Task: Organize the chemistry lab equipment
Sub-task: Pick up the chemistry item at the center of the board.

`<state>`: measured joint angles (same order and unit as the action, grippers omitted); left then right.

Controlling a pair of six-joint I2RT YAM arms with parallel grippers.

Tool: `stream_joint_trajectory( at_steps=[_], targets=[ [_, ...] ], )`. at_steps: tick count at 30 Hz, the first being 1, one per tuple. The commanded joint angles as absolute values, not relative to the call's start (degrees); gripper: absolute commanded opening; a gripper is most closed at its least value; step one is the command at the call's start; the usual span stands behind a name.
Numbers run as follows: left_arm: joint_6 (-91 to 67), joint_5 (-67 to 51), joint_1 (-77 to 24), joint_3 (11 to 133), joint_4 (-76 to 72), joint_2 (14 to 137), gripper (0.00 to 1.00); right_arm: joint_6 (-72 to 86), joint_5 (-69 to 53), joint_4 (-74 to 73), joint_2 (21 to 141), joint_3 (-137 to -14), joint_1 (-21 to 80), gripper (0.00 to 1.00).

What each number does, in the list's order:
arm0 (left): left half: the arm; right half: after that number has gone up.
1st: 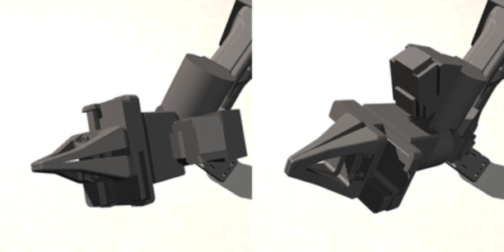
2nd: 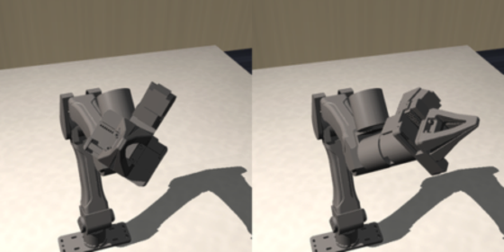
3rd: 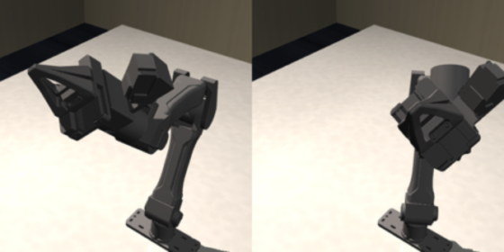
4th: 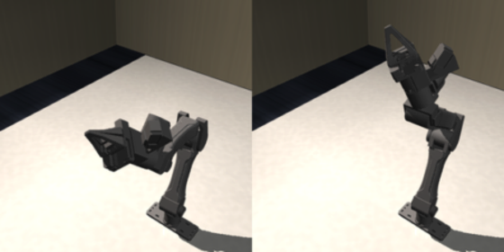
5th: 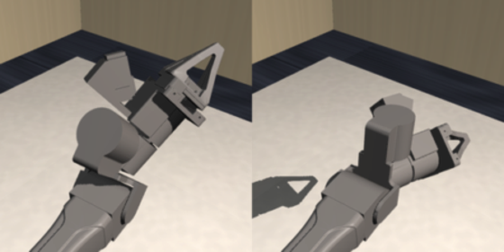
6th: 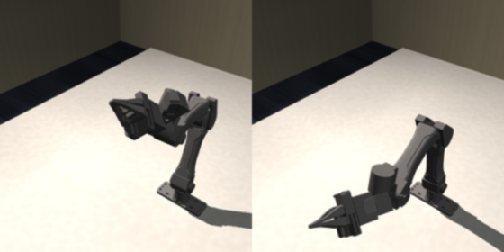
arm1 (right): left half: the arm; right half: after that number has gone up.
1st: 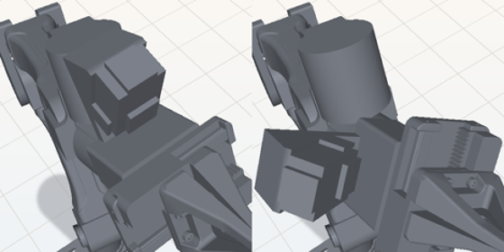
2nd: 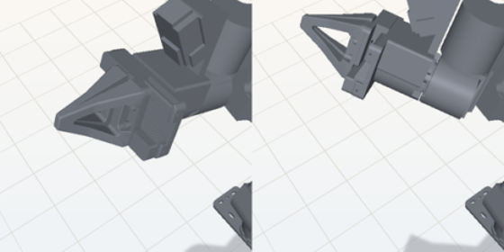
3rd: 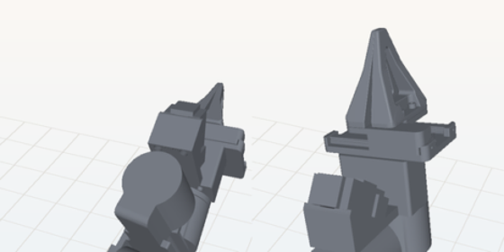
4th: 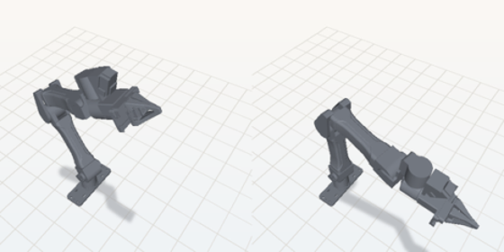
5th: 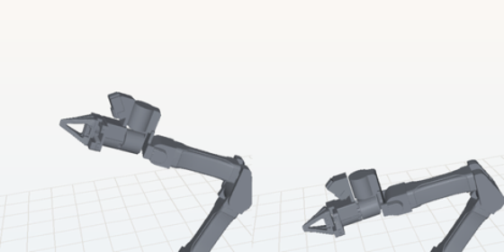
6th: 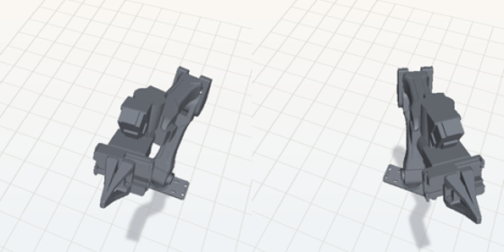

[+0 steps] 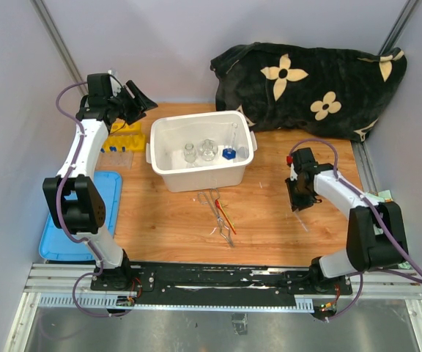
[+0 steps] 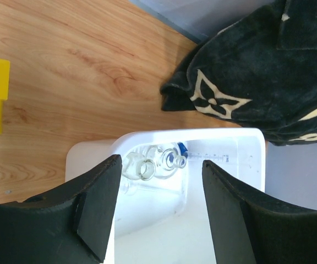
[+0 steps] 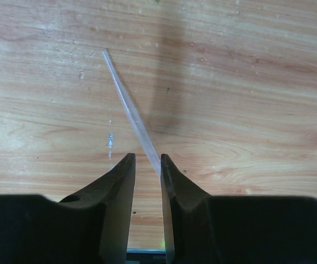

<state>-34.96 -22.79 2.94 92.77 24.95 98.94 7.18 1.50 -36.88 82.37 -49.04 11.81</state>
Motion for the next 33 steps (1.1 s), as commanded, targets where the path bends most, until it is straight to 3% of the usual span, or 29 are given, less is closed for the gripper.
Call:
stream_joint_trajectory(
  at_steps=[1, 14, 20, 27, 33],
  targets=[
    [-34.3, -22.8, 3.6, 93.7, 24.9, 97.0, 0.64, 4.9, 1.2, -37.6, 84.3, -50.9, 10.7, 0.27],
    [-33.2, -21.4, 3.6, 94.8, 26.0, 96.3, 0.64, 4.4, 0.1, -36.5, 89.0, -51.0, 10.3, 0.24],
    [-33.1, -21.3, 3.6, 94.5, 26.0, 96.0, 0.64, 4.5, -0.8, -36.4, 91.8, -51.4, 10.4, 0.05],
    [-33.4, -21.3, 3.6, 93.9, 25.8, 95.7, 0.64, 4.6, -2.7, -36.8, 84.8, -54.4, 10.4, 0.01],
    [-33.6, -21.5, 3.6, 93.9, 25.6, 95.6, 0.64, 4.0, -4.5, -38.8, 79.2, -67.6, 10.4, 0.01]
  ],
)
